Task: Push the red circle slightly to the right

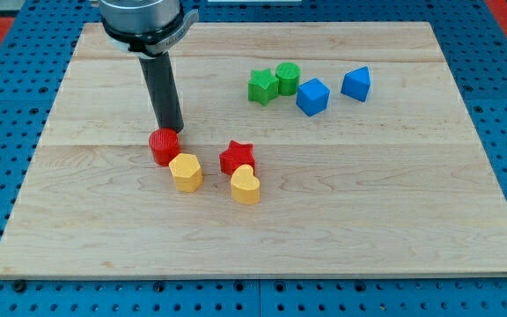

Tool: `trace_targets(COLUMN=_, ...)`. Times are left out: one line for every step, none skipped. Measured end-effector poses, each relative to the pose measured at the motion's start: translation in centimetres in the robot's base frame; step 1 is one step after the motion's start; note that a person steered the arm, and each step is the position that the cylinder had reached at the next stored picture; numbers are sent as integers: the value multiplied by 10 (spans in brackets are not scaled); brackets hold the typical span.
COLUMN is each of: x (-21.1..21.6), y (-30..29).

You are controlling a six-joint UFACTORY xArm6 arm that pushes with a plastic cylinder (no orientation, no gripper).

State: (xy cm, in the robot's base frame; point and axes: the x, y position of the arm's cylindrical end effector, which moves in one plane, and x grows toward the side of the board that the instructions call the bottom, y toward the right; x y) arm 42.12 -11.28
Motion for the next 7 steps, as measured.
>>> trace_targets(x=0, y=0)
trace_targets(x=-10, y=-40)
trace_targets(x=-10, y=-52)
trace_targets(x=9, y=-52)
trace_targets(x=11, y=-52)
trace_targets(x=29, y=-29)
trace_targets(x=34, y=-16)
